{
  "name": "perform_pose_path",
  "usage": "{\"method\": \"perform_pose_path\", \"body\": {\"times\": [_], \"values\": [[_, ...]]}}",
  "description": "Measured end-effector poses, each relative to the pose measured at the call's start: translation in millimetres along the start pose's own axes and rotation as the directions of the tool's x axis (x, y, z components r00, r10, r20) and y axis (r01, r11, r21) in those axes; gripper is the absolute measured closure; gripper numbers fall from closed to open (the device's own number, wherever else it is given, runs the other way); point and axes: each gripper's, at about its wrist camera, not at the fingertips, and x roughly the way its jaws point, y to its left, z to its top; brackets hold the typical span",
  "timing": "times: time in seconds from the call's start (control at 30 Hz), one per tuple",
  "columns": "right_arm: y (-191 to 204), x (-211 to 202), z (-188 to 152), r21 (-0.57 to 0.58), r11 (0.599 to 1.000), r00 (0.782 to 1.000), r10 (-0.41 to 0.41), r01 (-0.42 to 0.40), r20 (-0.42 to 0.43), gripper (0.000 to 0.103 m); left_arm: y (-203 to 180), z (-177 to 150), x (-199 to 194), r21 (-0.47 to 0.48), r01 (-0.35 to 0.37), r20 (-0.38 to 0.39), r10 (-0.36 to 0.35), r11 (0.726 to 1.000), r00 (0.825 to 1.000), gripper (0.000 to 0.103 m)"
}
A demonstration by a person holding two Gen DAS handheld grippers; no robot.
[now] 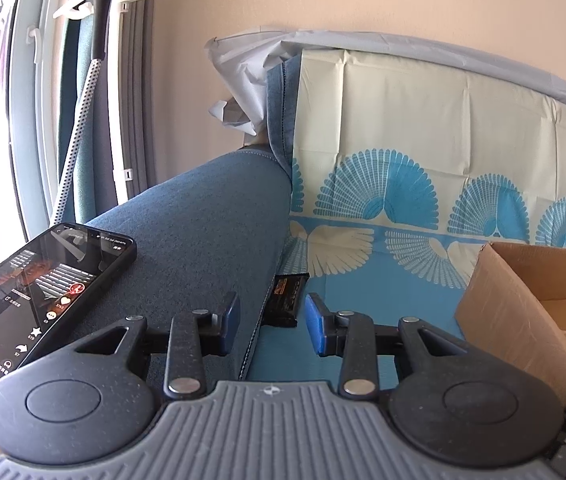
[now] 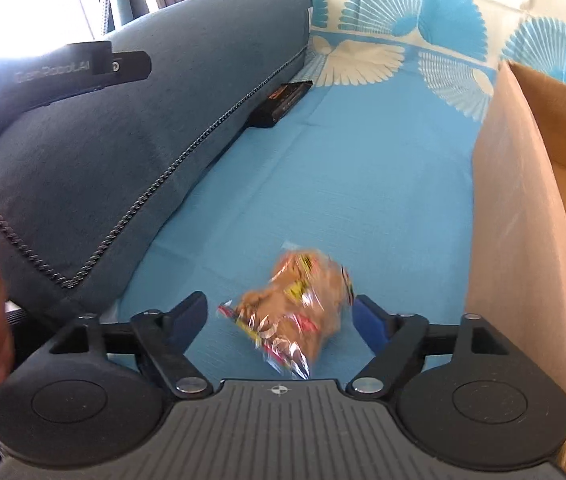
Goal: Organize snacks
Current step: 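Grasp the cracker bag with the right tool while the left tool grasps the dark chocolate bar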
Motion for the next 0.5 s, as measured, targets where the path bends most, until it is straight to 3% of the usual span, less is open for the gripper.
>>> {"method": "perform_pose_path", "body": {"times": [0.27, 0.33, 0.37, 0.5], "values": [[-1.1, 40.8, 0.0, -0.027, 1.000, 1.000, -0.006, 0.006, -0.029, 0.014, -8.4, -3.2, 13.4, 0.044, -0.016, -0.078, 0.020, 0.999, 0.997, 0.063], [-3.0, 43.2, 3.4, -0.004, 1.000, 1.000, -0.010, 0.010, -0.025, 0.025, -10.3, -3.5, 18.3, 0.052, -0.018, -0.100, 0.023, 0.999, 0.995, 0.063], [-2.1, 42.5, 5.5, -0.006, 1.000, 1.000, -0.023, 0.023, -0.012, 0.049, -11.5, -3.6, 21.1, 0.054, -0.023, -0.114, 0.029, 0.998, 0.993, 0.063], [-11.8, 40.9, 9.8, 0.070, 0.997, 1.000, -0.022, 0.023, -0.016, 0.057, -16.0, -4.3, 35.6, 0.068, -0.027, -0.168, 0.038, 0.997, 0.985, 0.063]]}}
